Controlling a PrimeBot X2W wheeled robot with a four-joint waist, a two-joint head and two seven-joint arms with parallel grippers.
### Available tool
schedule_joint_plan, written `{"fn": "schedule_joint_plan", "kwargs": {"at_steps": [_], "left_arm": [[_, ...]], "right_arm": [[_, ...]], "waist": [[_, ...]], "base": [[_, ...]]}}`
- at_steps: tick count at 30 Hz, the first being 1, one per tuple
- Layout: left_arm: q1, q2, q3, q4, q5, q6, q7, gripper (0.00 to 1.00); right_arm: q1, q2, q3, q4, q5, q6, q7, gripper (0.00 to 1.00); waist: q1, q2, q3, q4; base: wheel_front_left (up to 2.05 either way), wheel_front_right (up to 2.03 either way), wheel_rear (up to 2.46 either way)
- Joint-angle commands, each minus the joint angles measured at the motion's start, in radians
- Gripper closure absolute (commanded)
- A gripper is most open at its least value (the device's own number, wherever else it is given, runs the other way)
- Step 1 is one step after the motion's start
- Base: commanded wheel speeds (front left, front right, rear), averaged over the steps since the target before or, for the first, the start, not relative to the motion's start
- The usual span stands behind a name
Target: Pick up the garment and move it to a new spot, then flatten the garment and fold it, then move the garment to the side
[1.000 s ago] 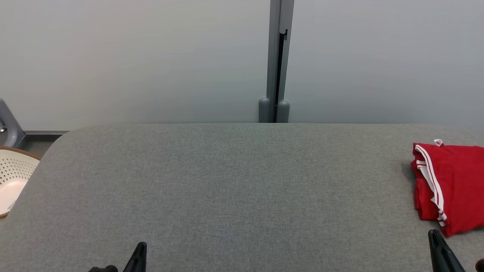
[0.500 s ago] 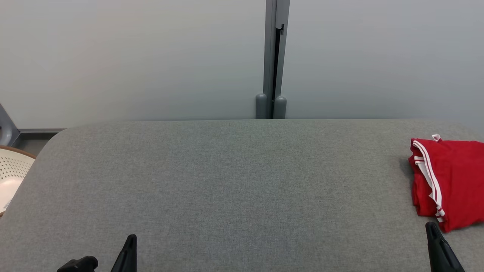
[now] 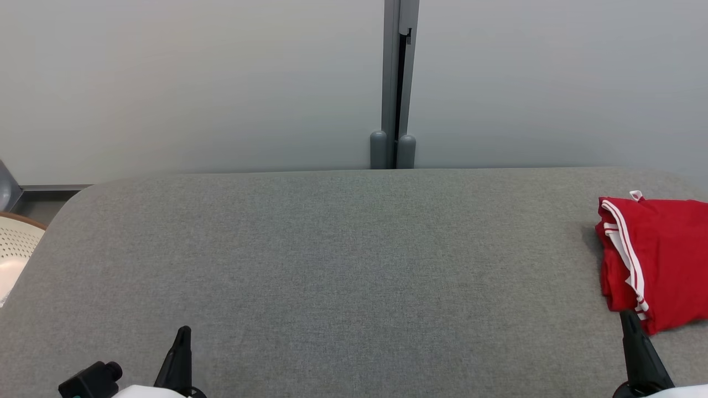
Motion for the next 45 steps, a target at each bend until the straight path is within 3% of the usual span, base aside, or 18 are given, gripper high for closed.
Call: {"fn": "schedule_joint_plan", "kwargs": {"at_steps": [1,29,32,45], "left_arm": [[-0.043,0.004,0.016,-0.012,-0.04,-0.011,0.008,1.0],[-0.108,-0.023,0.094,-0.005,-0.351,-0.052,0.086,1.0],[-0.122,-0.03,0.112,-0.004,-0.425,-0.061,0.105,1.0],[-0.147,-0.041,0.14,-0.001,-0.535,-0.075,0.133,1.0]], "right_arm": [[-0.035,-0.009,-0.001,0.002,0.046,0.0,0.004,1.0],[-0.144,-0.012,-0.001,0.111,0.403,0.0,0.015,1.0],[-0.171,-0.012,-0.001,0.136,0.488,0.0,0.018,1.0],[-0.209,-0.013,-0.001,0.176,0.615,0.0,0.02,1.0]], "waist": [[0.0,-0.0001,0.002,-0.002],[0.0,-0.0001,0.032,-0.023],[0.0,-0.0001,0.04,-0.029],[0.0,-0.0001,0.054,-0.039]], "base": [[0.0,0.0,0.0],[0.0,0.0,0.0],[0.0,0.0,0.0],[0.0,0.0,0.0]]}}
